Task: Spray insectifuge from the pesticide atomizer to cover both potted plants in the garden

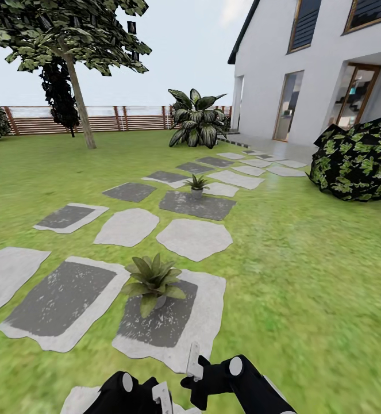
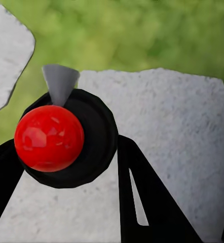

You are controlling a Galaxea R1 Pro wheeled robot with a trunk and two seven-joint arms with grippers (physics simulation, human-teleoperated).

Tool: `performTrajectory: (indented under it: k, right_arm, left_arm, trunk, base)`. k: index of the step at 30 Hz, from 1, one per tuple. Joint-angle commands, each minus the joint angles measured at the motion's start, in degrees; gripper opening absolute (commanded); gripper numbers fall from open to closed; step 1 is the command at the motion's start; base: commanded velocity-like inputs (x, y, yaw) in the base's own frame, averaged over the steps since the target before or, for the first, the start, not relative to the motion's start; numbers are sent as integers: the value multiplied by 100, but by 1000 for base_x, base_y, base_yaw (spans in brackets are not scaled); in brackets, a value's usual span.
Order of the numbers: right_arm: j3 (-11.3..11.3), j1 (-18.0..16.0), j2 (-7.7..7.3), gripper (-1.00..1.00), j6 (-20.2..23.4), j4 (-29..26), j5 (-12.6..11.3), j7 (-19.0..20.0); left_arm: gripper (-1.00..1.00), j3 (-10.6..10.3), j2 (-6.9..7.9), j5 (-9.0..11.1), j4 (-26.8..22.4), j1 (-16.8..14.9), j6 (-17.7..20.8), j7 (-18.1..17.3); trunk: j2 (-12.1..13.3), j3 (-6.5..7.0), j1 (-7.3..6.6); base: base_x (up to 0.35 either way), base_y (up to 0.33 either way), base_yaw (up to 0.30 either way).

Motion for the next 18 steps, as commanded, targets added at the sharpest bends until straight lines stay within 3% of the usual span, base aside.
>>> performTrajectory:
  k: [1,18]
  right_arm:
    - [-5,-2,1,-100,-48,-6,61,5]
    - [-5,-2,1,-100,-56,7,61,8]
  left_arm:
    - [-100,18,-5,-21,-9,-2,7,-29]
    - [-100,12,-63,38,-18,-3,-20,-36]
  trunk:
    - [-2,-6,-1]
    - [-2,-6,-1]
  base:
    - [0,0,0]
    - [0,0,0]
